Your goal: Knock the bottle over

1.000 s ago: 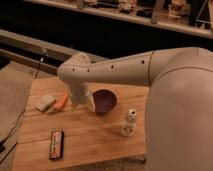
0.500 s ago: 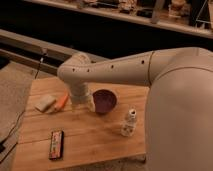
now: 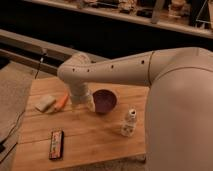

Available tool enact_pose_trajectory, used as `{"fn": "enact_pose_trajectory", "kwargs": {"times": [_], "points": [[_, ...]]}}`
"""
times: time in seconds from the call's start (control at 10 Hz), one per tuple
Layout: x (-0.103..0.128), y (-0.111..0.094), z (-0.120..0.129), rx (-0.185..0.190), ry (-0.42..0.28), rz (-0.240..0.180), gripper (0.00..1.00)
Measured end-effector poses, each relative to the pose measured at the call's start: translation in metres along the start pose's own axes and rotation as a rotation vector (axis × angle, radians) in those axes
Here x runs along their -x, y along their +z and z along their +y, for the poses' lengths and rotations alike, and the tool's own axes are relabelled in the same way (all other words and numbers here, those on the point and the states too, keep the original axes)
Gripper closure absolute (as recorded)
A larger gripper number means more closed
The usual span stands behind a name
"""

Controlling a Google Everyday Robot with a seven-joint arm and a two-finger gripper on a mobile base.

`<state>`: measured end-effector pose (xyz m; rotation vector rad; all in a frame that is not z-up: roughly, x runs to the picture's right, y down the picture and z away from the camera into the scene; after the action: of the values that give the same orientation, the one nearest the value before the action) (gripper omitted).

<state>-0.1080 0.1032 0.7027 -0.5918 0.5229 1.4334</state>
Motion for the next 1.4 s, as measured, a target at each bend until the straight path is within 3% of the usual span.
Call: {"fn": "enact_pose_trajectory", "kwargs": {"times": [0.3,0.7,0.9,1.4], "points": [[-0.003,-0.002,-0.001,0.008,-0.001,0.006,0.35],[-0.037,-0.011,0.005,0.094,0.010,0.074,0.35],[-0.055,-0.013,0.005,0.112,0.017,0.112,0.35],[-0.104,-0.010,-0.047,0.032,0.097,0.217,0.35]]}}
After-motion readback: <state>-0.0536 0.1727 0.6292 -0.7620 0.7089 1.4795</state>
